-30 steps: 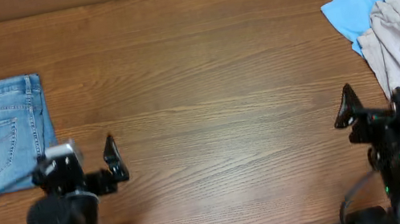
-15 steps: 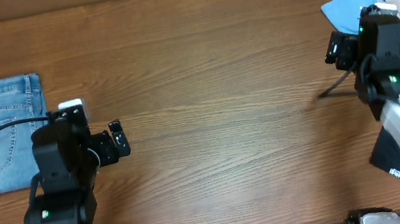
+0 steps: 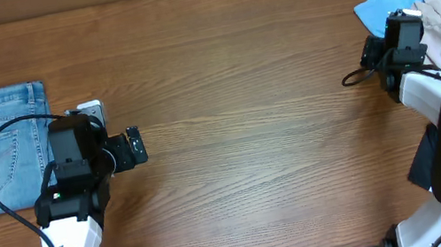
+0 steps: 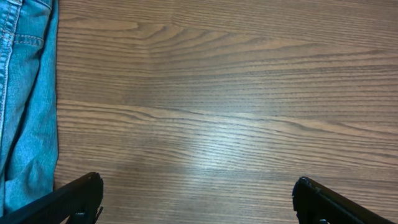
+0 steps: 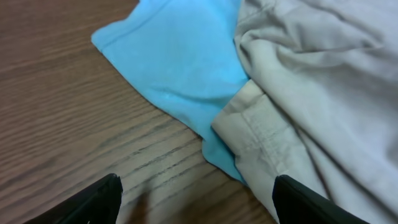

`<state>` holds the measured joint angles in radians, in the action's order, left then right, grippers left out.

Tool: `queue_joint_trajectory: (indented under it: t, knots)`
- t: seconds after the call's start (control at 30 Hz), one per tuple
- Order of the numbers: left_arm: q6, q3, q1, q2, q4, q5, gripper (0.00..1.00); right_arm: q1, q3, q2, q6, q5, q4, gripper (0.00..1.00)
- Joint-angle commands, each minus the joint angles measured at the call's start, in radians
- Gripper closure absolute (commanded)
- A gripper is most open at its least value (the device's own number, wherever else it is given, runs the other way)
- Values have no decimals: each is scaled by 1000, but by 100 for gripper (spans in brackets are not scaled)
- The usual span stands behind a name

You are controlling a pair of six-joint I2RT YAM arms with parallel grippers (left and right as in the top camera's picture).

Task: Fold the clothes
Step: 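Reach the right gripper into the clothes pile and grasp the beige shorts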

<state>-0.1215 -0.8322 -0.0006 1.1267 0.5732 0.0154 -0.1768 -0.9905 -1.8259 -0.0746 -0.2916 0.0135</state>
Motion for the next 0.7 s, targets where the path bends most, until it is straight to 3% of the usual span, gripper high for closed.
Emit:
queue_joint_trajectory:
  t: [0.0, 0.53, 0.67]
  knots:
    - [9, -19, -6, 18, -15, 12, 0, -18, -21, -38, -2, -3, -72, 19]
    - [9, -19, -6, 25, -63, 12, 0, -95, -21, -116, -6, 88, -119, 20]
    - [9, -19, -6, 25, -69, 12, 0, -95, -21, -116, -6, 85, -133, 27]
